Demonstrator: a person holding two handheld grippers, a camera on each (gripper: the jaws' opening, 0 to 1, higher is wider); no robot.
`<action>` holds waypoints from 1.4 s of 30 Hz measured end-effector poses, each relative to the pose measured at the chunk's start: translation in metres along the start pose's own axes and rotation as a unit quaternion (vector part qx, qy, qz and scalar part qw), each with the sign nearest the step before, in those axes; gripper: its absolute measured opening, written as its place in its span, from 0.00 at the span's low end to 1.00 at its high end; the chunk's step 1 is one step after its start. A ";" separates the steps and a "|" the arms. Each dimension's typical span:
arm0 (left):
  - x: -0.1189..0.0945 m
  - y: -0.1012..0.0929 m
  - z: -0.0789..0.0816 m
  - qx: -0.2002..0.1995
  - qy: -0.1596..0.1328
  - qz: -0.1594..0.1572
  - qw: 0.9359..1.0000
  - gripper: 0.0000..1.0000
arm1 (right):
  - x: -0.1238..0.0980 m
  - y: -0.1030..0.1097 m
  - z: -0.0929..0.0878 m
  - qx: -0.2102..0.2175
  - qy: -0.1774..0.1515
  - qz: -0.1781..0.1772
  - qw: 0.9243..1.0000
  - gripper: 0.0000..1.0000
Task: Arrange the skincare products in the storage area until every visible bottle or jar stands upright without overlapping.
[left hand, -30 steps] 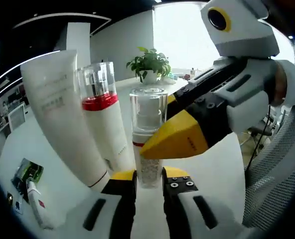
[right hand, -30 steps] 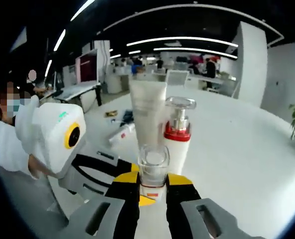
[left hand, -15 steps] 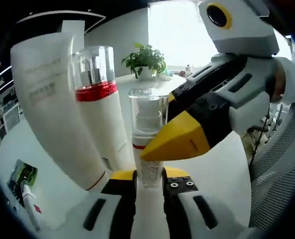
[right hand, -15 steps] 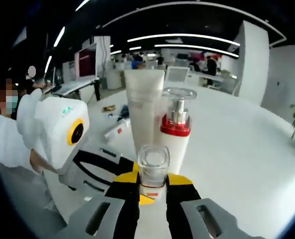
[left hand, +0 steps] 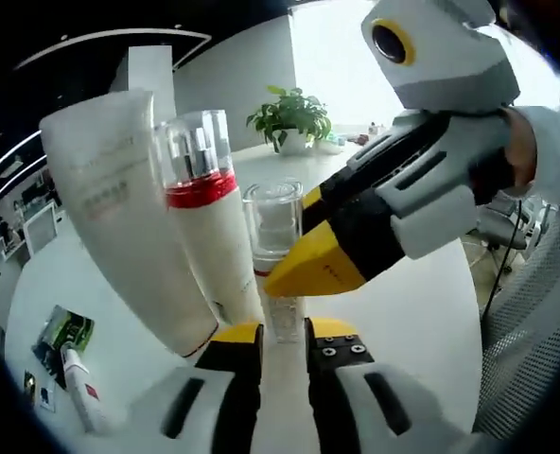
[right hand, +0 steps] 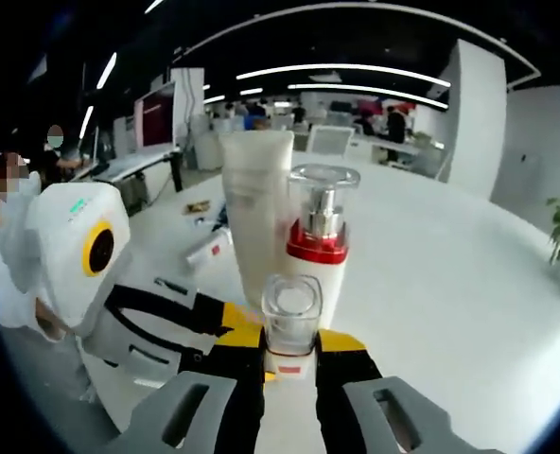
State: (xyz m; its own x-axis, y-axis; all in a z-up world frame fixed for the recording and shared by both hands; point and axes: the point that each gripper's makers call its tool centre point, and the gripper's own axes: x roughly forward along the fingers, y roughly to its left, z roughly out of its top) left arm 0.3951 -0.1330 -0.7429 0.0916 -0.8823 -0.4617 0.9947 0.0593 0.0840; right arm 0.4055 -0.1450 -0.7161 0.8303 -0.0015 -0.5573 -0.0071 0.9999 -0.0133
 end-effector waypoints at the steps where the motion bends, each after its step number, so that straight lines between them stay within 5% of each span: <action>1: 0.001 0.000 0.001 0.001 -0.001 0.001 1.000 0.10 | 0.000 0.000 0.000 0.000 0.000 0.000 1.000 0.11; 42: 0.002 0.015 0.003 0.001 -0.003 0.022 1.000 0.09 | 0.000 0.005 -0.009 0.013 0.006 0.022 1.000 0.07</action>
State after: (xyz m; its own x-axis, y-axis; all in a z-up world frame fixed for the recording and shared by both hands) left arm 0.4105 -0.1354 -0.7395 0.1355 -0.8812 -0.4528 0.9896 0.0980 0.1053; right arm 0.4000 -0.1403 -0.7237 0.8231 0.0433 -0.5662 -0.0295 0.9990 0.0334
